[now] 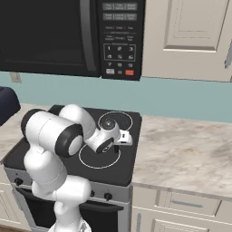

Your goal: Move the pot and pan from the stove into the sink.

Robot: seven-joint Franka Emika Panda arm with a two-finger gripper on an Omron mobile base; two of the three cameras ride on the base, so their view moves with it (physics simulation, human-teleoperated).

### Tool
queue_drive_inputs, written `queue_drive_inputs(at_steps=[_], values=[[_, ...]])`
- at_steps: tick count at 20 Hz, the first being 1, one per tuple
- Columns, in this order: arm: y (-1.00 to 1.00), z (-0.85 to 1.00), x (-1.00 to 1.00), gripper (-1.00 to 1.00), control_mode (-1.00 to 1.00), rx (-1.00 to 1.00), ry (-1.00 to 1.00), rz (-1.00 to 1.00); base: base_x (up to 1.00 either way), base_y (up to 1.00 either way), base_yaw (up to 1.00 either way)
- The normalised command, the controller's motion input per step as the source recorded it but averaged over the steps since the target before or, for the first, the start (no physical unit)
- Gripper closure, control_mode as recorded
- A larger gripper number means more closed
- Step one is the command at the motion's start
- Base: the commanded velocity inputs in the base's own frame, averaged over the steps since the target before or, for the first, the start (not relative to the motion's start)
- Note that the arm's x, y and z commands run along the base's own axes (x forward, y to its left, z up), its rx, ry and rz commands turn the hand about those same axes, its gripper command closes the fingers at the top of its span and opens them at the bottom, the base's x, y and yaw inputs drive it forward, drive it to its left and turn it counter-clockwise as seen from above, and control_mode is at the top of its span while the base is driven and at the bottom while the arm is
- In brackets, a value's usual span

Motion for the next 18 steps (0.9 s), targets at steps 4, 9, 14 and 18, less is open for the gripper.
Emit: queue_drive_inputs(at_steps=[4,9,14,18], values=[[0.01,0.79,-0.03,1.0,-1.0,0.07,0.0,-0.02,0.0,0.0,0.0],[0.0,0.91,-0.18,1.0,-1.0,0.04,0.02,0.0,0.0,0.0,0.0],[0.0,0.82,-0.38,1.0,-1.0,0.01,0.02,0.0,0.0,0.0,0.0],[-0.08,0.44,-0.67,1.0,-1.0,0.0,0.05,0.0,0.0,0.0,0.0]])
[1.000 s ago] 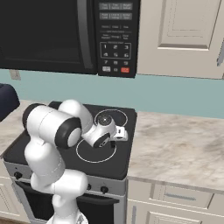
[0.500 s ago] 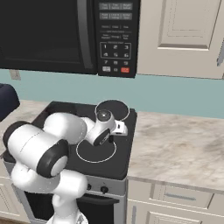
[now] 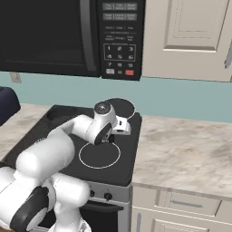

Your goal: Move the pot and pan from the stove into the sink.

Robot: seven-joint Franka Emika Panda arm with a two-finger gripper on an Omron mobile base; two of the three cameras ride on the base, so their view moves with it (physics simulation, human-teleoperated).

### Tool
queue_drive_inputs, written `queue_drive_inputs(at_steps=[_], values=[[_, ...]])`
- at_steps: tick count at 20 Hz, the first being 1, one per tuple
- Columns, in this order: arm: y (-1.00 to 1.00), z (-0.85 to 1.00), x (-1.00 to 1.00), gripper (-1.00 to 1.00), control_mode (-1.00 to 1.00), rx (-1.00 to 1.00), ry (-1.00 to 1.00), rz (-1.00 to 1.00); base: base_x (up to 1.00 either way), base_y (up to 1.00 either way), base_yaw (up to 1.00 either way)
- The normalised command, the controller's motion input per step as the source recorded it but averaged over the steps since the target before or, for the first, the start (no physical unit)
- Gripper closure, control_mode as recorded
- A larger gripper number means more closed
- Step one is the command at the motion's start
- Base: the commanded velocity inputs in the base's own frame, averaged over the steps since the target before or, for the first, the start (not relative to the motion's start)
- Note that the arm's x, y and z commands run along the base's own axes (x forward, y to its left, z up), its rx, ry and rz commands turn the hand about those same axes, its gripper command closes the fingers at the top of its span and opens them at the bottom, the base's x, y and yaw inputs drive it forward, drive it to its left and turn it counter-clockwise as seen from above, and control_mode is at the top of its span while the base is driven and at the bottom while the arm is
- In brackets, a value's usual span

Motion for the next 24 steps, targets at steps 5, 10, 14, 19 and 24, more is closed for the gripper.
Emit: queue_drive_inputs(at_steps=[5,10,14,19,24], values=[[-0.06,0.14,-0.83,1.0,-1.0,-0.03,0.05,0.04,0.0,0.0,0.0],[-0.01,0.01,-0.93,1.0,-1.0,-0.03,0.03,0.07,0.0,0.0,0.0],[0.0,0.0,-0.97,1.0,-1.0,-0.02,0.0,0.13,0.0,0.0,0.0],[-0.02,-0.02,-0.82,1.0,-1.0,-0.01,0.0,0.23,0.0,0.0,0.0],[-0.01,-0.01,-0.57,1.0,-1.0,0.0,0.0,0.27,0.0,0.0,0.0]])
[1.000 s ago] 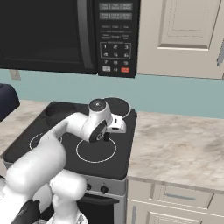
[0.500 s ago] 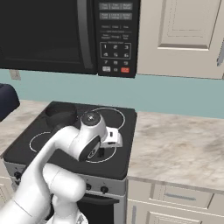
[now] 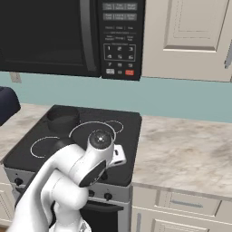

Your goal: Move the pot and pan from the stove into the sink.

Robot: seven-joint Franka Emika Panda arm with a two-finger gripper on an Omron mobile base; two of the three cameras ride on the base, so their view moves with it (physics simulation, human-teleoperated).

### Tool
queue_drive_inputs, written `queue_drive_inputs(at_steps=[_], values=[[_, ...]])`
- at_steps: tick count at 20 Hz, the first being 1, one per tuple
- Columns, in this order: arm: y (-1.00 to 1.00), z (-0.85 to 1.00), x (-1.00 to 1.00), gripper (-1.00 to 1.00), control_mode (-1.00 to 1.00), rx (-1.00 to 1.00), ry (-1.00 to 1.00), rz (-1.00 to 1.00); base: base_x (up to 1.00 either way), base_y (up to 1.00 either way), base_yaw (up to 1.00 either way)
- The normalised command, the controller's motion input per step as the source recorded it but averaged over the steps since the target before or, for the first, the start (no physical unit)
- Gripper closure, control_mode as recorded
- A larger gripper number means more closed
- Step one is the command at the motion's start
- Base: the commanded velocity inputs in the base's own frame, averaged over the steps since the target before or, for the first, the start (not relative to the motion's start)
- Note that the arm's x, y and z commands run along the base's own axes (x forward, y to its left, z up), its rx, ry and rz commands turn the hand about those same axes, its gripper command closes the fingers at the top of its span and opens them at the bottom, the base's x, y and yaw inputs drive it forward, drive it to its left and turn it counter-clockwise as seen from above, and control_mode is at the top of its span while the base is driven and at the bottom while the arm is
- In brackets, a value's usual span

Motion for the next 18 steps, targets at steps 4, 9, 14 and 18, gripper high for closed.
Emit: queue_drive_inputs(at_steps=[4,9,14,18], values=[[0.0,0.0,-0.05,1.0,-1.0,0.0,-0.01,0.01,0.0,0.0,0.0],[0.0,0.0,-0.03,1.0,-1.0,0.0,0.0,0.0,0.0,0.0,0.0],[-0.01,-0.01,-0.18,1.0,1.0,0.0,0.0,0.01,-0.37,-0.07,0.01],[0.0,0.0,0.0,1.0,1.0,0.0,0.0,0.0,-0.58,-0.1,0.05]])
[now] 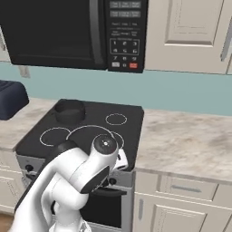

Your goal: Move the pot and pan from the stove into the sink.

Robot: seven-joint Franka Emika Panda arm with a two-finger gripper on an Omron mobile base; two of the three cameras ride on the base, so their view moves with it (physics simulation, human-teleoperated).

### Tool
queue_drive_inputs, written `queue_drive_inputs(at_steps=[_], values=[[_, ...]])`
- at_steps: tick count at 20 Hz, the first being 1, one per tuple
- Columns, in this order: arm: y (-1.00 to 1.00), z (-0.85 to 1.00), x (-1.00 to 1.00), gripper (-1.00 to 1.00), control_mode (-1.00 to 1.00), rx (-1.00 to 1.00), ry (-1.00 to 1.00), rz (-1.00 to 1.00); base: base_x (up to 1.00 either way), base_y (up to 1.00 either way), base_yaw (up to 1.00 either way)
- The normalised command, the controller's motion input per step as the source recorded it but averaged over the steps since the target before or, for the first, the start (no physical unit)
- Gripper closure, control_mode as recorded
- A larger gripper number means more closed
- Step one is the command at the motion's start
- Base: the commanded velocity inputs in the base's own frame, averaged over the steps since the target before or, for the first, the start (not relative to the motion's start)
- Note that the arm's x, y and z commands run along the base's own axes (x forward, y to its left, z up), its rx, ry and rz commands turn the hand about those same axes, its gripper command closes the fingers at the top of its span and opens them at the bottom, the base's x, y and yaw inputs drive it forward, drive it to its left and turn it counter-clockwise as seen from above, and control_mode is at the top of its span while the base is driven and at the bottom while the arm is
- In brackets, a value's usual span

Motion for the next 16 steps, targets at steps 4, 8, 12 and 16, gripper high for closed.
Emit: queue_drive_inputs(at_steps=[4,8,12,16], values=[[0.0,0.0,0.0,1.0,1.0,0.0,0.0,0.0,-0.55,-0.04,0.17],[0.0,0.0,0.0,1.0,1.0,0.0,0.0,0.0,-0.43,-0.05,0.3],[0.0,0.0,0.0,1.0,1.0,0.0,0.0,0.0,-0.31,-0.12,0.41],[0.0,0.0,0.0,1.0,1.0,0.0,0.0,0.0,-0.27,-0.09,0.43]])
